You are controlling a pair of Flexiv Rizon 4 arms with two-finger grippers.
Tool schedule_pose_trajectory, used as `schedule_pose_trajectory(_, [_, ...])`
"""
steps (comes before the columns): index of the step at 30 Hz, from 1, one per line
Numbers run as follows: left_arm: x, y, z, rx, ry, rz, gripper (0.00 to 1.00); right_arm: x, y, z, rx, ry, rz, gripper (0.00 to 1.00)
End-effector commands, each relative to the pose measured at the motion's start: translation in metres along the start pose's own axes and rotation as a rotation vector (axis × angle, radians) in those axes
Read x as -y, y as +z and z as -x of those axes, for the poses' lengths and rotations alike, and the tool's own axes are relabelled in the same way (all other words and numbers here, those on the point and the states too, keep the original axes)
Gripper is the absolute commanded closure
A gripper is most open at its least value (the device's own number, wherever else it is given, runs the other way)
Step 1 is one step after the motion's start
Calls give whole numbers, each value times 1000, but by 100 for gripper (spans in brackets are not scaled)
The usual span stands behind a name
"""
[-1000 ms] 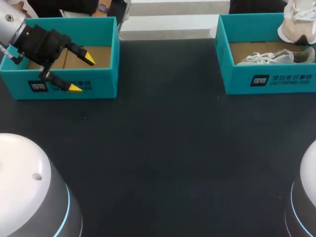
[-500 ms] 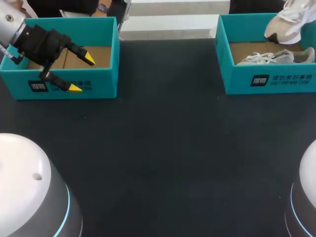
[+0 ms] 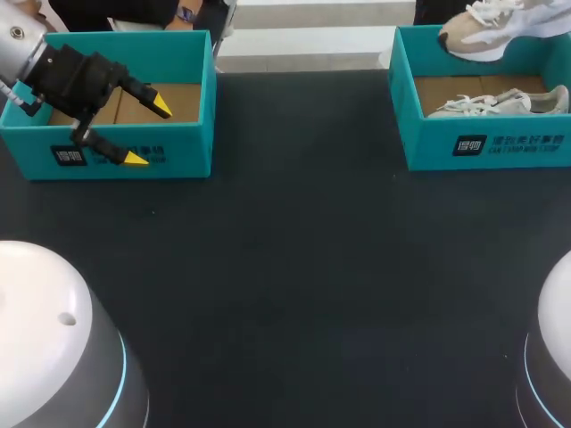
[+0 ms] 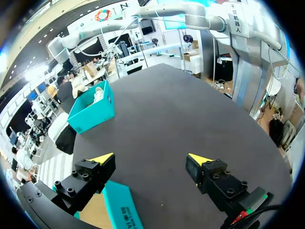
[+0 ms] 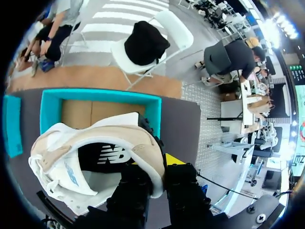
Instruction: Take the shoe out of the shoebox, open the shoe tongue, remove and reinsert the insole, then place the shoe into the shoebox
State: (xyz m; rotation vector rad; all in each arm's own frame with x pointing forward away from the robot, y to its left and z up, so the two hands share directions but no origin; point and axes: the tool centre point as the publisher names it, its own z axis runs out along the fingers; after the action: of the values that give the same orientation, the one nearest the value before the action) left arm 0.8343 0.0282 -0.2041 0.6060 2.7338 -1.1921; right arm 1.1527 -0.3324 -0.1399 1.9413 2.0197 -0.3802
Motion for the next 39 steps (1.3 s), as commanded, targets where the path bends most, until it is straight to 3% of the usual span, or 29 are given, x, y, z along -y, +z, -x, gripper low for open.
schedule_pose_trajectory(1, [1,0,0,-1,-1,4,0,-8,-3,1,-4,242,-72,100])
schedule_pose_trajectory(6, [1,0,0,-1,-1,4,0,-8,-3,1,-4,242,-72,100])
schedule_pose_trajectory(7, [1,0,0,-1,-1,4,0,-8,3,-3,15,274,-33,100])
schedule_pose_trajectory(11, [1,0,0,-1,-1,4,0,-7,6,-9,16,294,-6,100])
schedule_pose_trajectory(18, [1,0,0,-1,-1,4,0,-3,11,-14,14,282,-6,100])
schedule_pose_trajectory(39, [1,0,0,-1,-1,4,0,12,61,-36,31,298,-13,100])
